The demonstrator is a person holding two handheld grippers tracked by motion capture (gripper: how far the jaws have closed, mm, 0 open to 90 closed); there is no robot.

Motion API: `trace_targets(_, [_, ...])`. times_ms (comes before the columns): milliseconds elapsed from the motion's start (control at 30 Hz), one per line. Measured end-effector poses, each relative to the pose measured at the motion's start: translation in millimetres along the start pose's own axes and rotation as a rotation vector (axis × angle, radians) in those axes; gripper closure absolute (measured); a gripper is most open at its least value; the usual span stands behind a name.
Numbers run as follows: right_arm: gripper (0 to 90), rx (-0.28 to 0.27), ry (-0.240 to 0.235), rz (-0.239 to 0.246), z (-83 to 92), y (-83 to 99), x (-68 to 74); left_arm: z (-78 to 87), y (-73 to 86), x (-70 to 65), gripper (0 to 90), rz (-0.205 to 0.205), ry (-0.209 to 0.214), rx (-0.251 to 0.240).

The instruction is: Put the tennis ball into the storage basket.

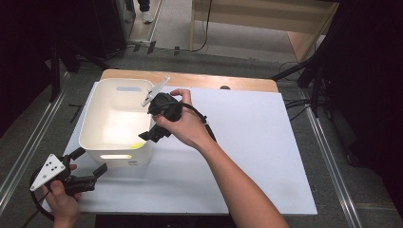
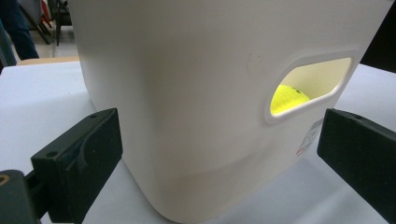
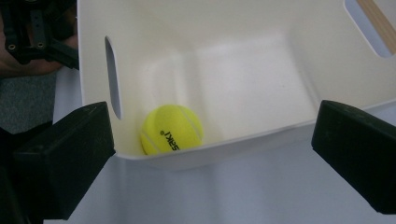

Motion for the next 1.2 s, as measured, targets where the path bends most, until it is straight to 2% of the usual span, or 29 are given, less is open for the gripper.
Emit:
trace_targets(500, [0.0, -0.047, 0.054, -0.059, 25.6, 30.0, -14.7, 0.1, 0.5, 0.4, 0.2, -0.007, -0.002, 0.007])
trace_targets(700, [0.0, -0.042, 0.072, -0.089, 31.8, 46.8, -19.1, 0.1, 0.5, 0.4, 0.2, -0.008, -0.003, 0.008])
trace_targets(1200, [0.0, -0.073, 0.104, -0.160, 48.0, 90.8, -26.6, -0.1, 0.8, 0.3, 0.2, -0.010, -0.007, 0.009])
Point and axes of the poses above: each handheld gripper's, and its own axes: z roughly backward along the jaws, y roughly out of its underside, x roughly to its left, the point moved 8 cm from there along -z, roughly forward along the jaws, and after that the axes turned 1 degree about x, right-handed, at the moved point
